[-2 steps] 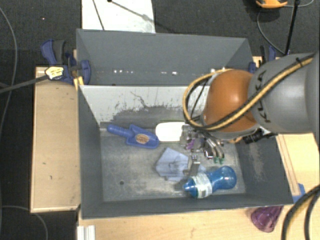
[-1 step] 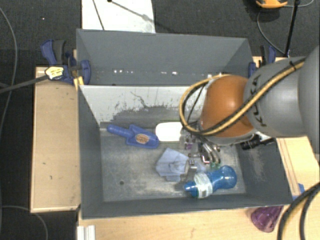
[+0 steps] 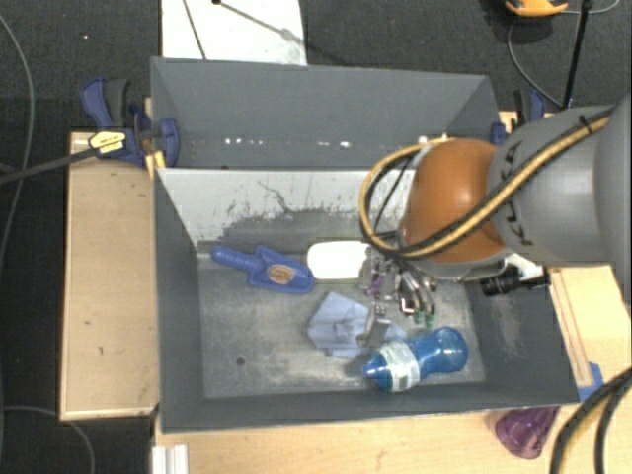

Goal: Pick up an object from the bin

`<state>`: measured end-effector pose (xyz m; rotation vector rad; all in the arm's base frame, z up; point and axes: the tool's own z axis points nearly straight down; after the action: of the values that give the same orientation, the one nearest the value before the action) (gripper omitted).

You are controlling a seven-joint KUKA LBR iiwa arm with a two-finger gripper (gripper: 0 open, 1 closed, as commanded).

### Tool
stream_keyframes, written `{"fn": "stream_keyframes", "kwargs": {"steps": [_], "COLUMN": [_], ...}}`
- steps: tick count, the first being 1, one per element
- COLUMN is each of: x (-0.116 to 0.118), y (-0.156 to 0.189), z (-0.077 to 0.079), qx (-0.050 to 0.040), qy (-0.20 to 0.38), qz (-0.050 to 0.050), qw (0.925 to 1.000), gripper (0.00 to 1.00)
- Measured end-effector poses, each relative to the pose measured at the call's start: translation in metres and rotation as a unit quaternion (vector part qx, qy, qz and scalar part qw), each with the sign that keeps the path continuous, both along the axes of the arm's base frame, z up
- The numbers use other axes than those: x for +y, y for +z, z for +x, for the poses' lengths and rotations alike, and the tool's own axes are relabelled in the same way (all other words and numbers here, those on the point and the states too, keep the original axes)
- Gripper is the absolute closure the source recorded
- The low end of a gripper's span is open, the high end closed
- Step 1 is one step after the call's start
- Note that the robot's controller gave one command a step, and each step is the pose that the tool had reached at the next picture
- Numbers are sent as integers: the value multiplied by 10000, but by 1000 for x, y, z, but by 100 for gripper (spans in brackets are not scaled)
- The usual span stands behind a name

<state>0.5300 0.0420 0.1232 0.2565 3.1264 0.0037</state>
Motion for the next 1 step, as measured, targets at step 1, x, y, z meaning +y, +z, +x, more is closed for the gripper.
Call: {"fn": "stream_keyframes", "kwargs": {"steps": [1], "x": [-4], "y": [-29], "z": [1], "qx": [1], "qy": [-289], "qz": [2], "qw": [9996], "gripper": [0]}}
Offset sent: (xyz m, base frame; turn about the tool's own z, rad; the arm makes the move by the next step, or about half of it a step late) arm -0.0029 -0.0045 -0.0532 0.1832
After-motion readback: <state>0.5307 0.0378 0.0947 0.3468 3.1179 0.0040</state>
